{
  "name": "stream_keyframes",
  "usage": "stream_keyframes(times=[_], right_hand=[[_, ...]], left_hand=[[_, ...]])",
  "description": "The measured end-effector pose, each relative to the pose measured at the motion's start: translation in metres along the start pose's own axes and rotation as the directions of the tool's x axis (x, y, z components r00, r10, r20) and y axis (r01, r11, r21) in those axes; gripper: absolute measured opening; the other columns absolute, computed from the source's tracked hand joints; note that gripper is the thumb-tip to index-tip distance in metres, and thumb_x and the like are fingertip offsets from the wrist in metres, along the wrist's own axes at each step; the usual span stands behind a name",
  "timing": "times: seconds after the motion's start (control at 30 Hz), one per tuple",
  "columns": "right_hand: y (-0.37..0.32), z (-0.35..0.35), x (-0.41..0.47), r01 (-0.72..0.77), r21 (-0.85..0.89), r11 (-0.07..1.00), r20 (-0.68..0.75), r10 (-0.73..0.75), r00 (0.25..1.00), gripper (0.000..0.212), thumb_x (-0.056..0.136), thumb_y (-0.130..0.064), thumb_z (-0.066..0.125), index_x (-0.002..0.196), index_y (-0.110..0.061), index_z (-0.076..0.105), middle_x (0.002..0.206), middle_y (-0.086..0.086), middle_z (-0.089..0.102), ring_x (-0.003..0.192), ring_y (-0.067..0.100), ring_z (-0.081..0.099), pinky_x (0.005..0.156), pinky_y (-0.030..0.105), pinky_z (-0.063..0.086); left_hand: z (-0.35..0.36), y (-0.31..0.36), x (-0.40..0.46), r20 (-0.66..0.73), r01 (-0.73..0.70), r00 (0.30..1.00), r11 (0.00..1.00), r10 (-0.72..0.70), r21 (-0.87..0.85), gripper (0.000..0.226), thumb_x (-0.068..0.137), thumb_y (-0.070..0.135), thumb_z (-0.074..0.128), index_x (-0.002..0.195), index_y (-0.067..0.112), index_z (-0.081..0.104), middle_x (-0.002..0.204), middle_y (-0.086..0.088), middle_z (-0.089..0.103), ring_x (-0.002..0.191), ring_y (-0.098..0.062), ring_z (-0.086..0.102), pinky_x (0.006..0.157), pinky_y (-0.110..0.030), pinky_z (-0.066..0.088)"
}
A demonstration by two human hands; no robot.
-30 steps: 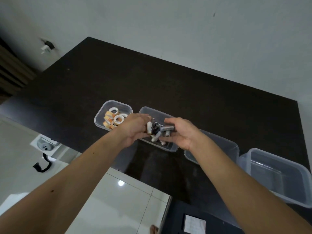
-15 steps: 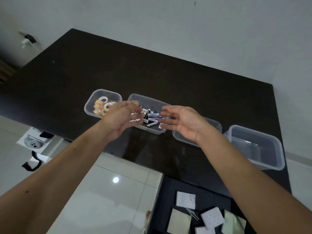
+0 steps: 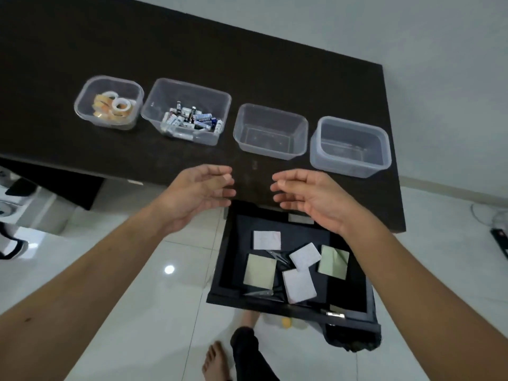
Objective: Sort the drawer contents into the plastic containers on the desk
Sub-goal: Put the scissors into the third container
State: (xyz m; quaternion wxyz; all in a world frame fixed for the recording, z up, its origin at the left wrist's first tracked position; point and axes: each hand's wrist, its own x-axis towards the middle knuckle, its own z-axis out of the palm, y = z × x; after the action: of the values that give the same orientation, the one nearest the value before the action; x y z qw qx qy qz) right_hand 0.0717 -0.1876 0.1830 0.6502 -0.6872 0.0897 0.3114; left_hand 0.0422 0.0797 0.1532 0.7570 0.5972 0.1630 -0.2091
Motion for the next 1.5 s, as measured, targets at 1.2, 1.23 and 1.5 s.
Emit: stream_keyframes(times=[1.2, 1.23, 1.5], right_hand=[[0.211, -0.071, 0.032, 0.063, -0.926, 0.373, -0.008, -0.184, 0.983, 0.045, 0.081, -0.042, 0.087, 0.116, -0.021, 0.066, 0.117, -0.003, 0.059, 0.106, 0.017, 0.061, 0.091, 0.036, 0.054], [0.21, -0.072, 0.032, 0.052, -0.919, 0.39, -0.026, -0.191, 0.981, 0.044, 0.081, -0.042, 0.087, 0.115, -0.022, 0.066, 0.115, -0.004, 0.06, 0.106, 0.017, 0.062, 0.089, 0.035, 0.054], [0.207, -0.074, 0.04, 0.01, -0.789, 0.614, -0.081, -0.12, 0.989, 0.027, 0.079, -0.035, 0.09, 0.102, -0.029, 0.077, 0.091, -0.021, 0.06, 0.094, 0.004, 0.06, 0.084, 0.025, 0.048]], left_hand=[[0.081, -0.209, 0.033, 0.312, -0.213, 0.947, 0.589, -0.07, 0.779, 0.037, 0.075, 0.025, 0.094, 0.105, 0.036, 0.074, 0.095, 0.01, 0.072, 0.075, -0.011, 0.071, 0.072, -0.023, 0.059], [0.082, -0.209, 0.033, 0.331, -0.237, 0.941, 0.556, -0.073, 0.797, 0.038, 0.074, 0.027, 0.095, 0.105, 0.036, 0.074, 0.095, 0.011, 0.071, 0.074, -0.01, 0.071, 0.072, -0.023, 0.06], [0.083, -0.212, 0.036, 0.304, -0.212, 0.949, 0.537, -0.088, 0.817, 0.041, 0.072, 0.032, 0.096, 0.106, 0.034, 0.075, 0.095, 0.013, 0.072, 0.073, -0.012, 0.071, 0.068, -0.02, 0.056]])
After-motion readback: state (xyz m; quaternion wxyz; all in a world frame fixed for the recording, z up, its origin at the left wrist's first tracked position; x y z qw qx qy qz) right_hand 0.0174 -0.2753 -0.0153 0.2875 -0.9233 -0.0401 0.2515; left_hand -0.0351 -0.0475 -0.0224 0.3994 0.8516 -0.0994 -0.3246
